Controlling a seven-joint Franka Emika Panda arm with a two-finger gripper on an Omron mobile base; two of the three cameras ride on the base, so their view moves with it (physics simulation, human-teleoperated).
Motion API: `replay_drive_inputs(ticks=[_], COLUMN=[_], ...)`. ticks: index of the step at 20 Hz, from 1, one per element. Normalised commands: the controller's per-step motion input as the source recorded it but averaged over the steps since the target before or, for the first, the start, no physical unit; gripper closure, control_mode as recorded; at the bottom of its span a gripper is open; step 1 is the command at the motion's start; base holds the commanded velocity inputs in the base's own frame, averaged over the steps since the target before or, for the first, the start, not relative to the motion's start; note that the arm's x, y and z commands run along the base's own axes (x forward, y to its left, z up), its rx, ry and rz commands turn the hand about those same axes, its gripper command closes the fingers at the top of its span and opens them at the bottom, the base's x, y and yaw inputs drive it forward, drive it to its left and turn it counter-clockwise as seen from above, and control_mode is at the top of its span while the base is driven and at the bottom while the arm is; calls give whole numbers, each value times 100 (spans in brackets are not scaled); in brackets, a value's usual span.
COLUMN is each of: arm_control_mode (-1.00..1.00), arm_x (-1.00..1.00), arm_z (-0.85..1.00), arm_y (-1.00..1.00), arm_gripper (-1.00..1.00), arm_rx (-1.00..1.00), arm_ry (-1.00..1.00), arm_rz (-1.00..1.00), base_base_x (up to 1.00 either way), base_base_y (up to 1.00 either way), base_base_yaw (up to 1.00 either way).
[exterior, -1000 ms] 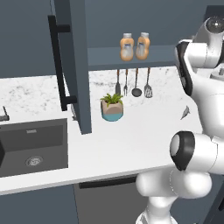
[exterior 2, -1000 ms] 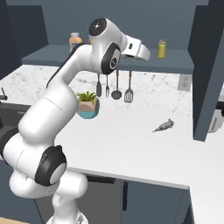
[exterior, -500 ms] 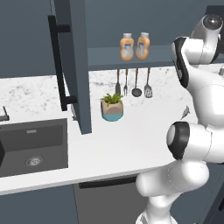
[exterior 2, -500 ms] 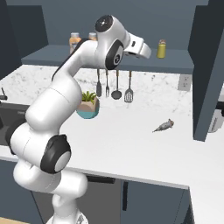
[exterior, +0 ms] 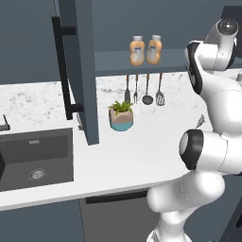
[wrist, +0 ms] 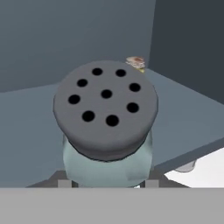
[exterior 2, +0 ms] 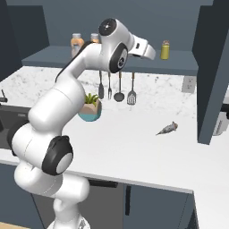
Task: Put the shaker and condiment bottle from the counter next to their counterparts in the cabinet.
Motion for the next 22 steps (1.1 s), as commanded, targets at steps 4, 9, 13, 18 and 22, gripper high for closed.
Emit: replay_drive_inputs(ticks=[4, 9, 13, 18, 22], arm_control_mode=[-100, -100, -100, -100, -100], arm_x=[6, 6, 18, 26, 29], arm_z=[-11, -14, -14, -2, -3], arm_y=[-13, -11, -2, 0, -3], arm_gripper=[100, 100, 100, 100, 100], arm_rx=[0, 0, -1, -1, 0], arm_ry=[-8, -3, 0, 0, 0], arm_rz=[0, 0, 0, 0, 0], base_base_x=[0, 0, 0, 0, 0], base_base_y=[0, 0, 0, 0, 0], base_base_yaw=[0, 0, 0, 0, 0])
